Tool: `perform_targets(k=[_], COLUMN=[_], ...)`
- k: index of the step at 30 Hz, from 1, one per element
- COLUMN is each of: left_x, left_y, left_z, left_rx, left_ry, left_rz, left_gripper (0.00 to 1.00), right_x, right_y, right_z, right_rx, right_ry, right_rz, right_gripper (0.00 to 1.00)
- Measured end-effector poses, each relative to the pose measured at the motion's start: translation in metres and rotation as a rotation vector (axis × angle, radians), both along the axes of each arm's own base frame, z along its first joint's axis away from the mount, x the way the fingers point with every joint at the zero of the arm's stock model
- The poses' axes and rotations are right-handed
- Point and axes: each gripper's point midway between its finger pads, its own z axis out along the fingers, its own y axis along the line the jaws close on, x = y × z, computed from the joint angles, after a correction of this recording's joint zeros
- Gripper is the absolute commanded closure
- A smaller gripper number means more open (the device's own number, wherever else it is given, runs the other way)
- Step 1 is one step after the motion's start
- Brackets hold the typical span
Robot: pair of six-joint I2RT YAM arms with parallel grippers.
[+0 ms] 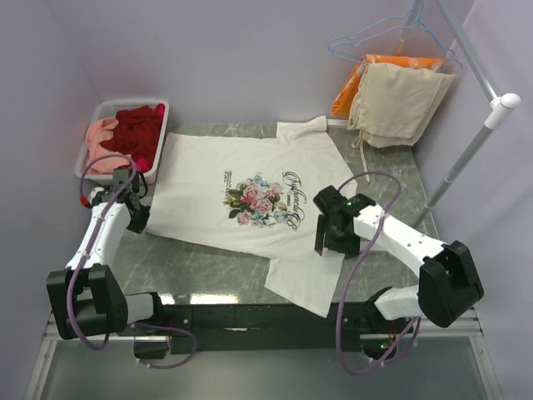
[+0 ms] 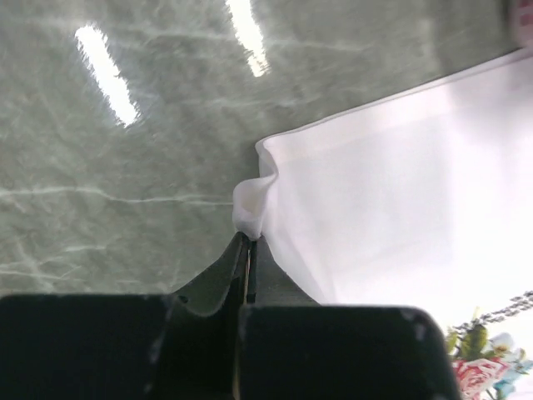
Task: Fold and stack the t-shirts
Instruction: Flatten the tshirt out
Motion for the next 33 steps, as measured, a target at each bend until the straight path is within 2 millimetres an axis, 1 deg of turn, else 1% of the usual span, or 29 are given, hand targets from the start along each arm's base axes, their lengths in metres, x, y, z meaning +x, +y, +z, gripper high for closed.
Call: perform_targets(k=[2, 3, 7, 10, 13, 15, 19, 25, 33], left_x=[0.008, 0.01, 0.008, 0.006, 0.003, 0.002, 0.003, 0.002, 0.001], left_y=[0.003, 0.004, 0.005, 0.005, 0.005, 0.006, 0.006, 0.005, 0.005], left_z=[0.011, 0.013, 0.011, 0.006, -0.002, -0.007, -0.013, -0.019, -0.022], left_rx=[0.016, 0.021, 0.031, 0.033, 0.034, 0.035, 0.035, 0.035, 0.037], left_ry=[-0.03, -0.035, -0.019, 0.001, 0.028, 0.049, 0.066, 0.081, 0.094], left_rz=[-0.008, -0.012, -0.022, -0.033, -0.039, -0.042, -0.045, -0.054, -0.065], left_gripper=[0.99, 0.99, 0.99, 0.99, 0.99, 0.99, 0.99, 0.99, 0.99], right_x=[-0.012, -0.018, -0.046, -0.067, -0.087, -0.097, -0.103, -0.1, -0.101], right_y=[0.003, 0.005, 0.008, 0.01, 0.015, 0.019, 0.027, 0.033, 0.033], right_z=[-0.006, -0.01, -0.022, -0.033, -0.044, -0.047, -0.047, -0.05, -0.058], right_rx=[0.004, 0.011, 0.043, 0.06, 0.071, 0.071, 0.086, 0.1, 0.096], right_ry=[0.016, 0.021, 0.054, 0.086, 0.128, 0.146, 0.147, 0.141, 0.155], right_rz=[0.022, 0.03, 0.053, 0.072, 0.103, 0.123, 0.141, 0.117, 0.089], right_gripper=[0.32, 0.34, 0.46, 0.49, 0.5, 0.5, 0.49, 0.49, 0.48])
